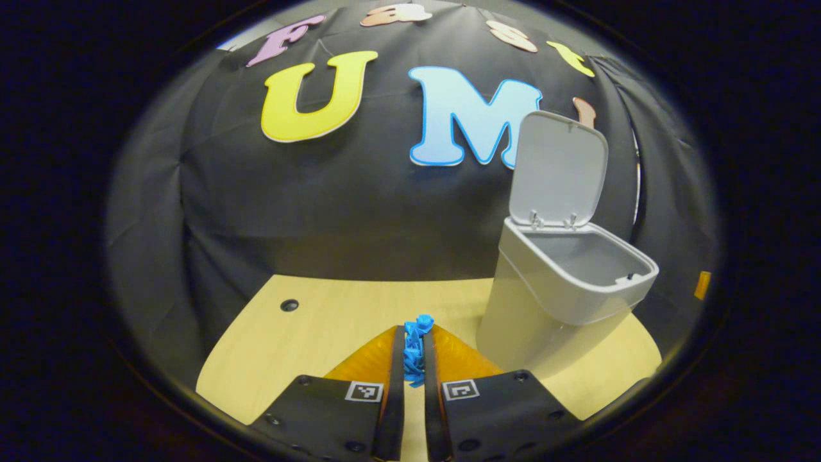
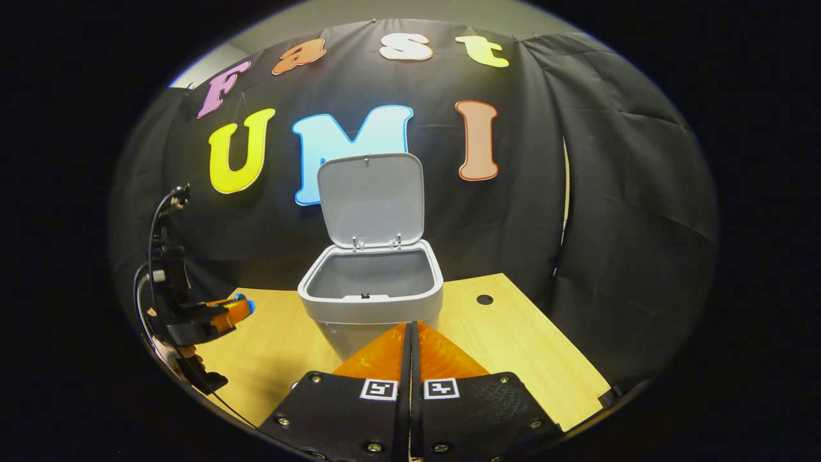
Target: Press the lid of the desktop garbage bin to open it, pick up the crumpled paper on the desktop and throw it into the bin, then pick up the pop can on the desktop and drop it into the bin, and finally close the garbage bin lid.
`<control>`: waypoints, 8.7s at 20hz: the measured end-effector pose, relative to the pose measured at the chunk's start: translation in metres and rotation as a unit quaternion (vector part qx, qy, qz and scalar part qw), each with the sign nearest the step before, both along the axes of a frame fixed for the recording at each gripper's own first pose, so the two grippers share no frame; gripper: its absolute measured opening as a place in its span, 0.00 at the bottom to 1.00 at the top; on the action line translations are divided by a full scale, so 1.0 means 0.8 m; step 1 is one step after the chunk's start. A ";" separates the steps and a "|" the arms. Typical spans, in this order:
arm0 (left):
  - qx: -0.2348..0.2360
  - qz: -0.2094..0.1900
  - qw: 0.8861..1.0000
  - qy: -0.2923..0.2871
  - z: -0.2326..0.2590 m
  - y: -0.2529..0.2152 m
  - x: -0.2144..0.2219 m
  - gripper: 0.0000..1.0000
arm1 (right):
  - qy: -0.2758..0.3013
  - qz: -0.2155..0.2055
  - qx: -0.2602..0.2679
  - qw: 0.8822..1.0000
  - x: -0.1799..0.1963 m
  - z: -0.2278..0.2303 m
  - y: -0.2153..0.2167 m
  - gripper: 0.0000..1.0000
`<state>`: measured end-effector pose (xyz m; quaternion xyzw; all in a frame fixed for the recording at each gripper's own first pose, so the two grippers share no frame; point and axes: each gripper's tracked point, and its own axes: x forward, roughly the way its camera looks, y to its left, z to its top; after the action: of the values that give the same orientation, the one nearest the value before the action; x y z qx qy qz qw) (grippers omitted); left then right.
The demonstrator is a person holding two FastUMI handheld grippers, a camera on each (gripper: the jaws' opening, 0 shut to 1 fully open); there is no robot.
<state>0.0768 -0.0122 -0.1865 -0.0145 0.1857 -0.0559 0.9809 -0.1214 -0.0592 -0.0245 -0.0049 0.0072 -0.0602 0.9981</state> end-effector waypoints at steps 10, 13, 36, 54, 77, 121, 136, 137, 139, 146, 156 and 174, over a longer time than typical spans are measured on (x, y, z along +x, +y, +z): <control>0.002 -0.071 0.997 -0.043 0.058 -0.096 0.014 0.22 | 0.006 -0.036 0.031 0.999 -0.019 -0.026 -0.037 0.01; 0.001 -0.090 0.995 -0.049 0.065 -0.121 0.014 0.19 | 0.013 -0.046 0.036 0.998 -0.026 -0.036 -0.045 0.01; -0.001 -0.146 0.987 -0.064 0.077 -0.233 0.038 0.24 | 0.028 -0.111 0.072 0.991 -0.065 -0.063 -0.126 0.01; 0.007 -0.109 0.990 -0.087 0.099 -0.169 0.038 0.90 | 0.046 -0.037 0.053 0.997 -0.017 -0.063 -0.073 0.01; 0.037 0.051 0.994 -0.089 0.115 0.097 -0.007 0.90 | 0.119 0.137 0.012 0.983 0.065 -0.108 0.122 0.01; 0.045 0.101 0.992 -0.059 0.074 0.197 0.011 0.91 | 0.324 0.206 -0.125 0.915 0.130 -0.289 0.216 0.85; 0.043 0.105 0.992 -0.055 0.077 0.195 0.001 0.91 | 0.210 0.211 -0.119 0.947 0.136 -0.193 0.230 0.82; 0.042 0.106 0.992 -0.054 0.076 0.195 0.001 0.91 | 0.196 0.212 -0.121 0.950 0.136 -0.182 0.231 0.82; 0.040 0.107 0.992 -0.052 0.074 0.192 0.000 0.91 | 0.170 0.213 -0.120 0.955 0.133 -0.161 0.235 0.82; 0.037 0.106 0.993 -0.048 0.070 0.188 0.003 0.90 | 0.091 0.220 -0.091 0.967 0.126 -0.102 0.237 0.82; 0.031 0.098 0.994 -0.043 0.067 0.173 0.008 0.89 | 0.055 0.210 -0.045 0.975 0.100 -0.062 0.220 0.81; 0.024 0.089 0.995 -0.049 0.070 0.134 0.008 0.90 | -0.126 0.204 -0.088 0.967 0.059 0.153 0.199 0.82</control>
<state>0.0829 0.0951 -0.1302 -0.0049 0.1371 0.0355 0.9899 -0.0741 0.1001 0.0981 -0.0864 -0.1252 0.1445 0.9777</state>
